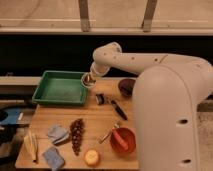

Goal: Stack cups into tray

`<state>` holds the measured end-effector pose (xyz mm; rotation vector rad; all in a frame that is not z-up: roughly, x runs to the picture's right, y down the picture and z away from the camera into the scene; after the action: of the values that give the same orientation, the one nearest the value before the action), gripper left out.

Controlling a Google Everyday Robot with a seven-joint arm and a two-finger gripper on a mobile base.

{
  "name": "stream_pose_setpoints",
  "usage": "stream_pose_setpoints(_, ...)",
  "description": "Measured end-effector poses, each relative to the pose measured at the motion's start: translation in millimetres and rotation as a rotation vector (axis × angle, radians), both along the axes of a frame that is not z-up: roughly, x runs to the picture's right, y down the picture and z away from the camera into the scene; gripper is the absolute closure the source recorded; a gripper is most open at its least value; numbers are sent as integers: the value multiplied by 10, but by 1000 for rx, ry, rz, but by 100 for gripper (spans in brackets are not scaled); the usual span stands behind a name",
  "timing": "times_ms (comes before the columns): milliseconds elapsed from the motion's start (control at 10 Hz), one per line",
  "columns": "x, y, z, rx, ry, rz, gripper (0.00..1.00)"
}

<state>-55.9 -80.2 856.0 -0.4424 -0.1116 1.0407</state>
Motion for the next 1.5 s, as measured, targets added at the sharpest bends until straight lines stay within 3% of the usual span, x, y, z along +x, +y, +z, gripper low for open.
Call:
stream_pose_setpoints(300, -439, -105, 216, -16, -61, -58, 100)
stream_pose_setpoints(600, -542, -76, 307, -45, -98, -92, 100)
stream_pose_setpoints(1000, -792, 238, 349, -183, -145, -203, 98)
stream_pose_setpoints(1300, -877, 447, 351, -265, -164, -259, 69)
stream_pose_setpoints(1500, -888, 541, 354, -293, -175, -270, 49)
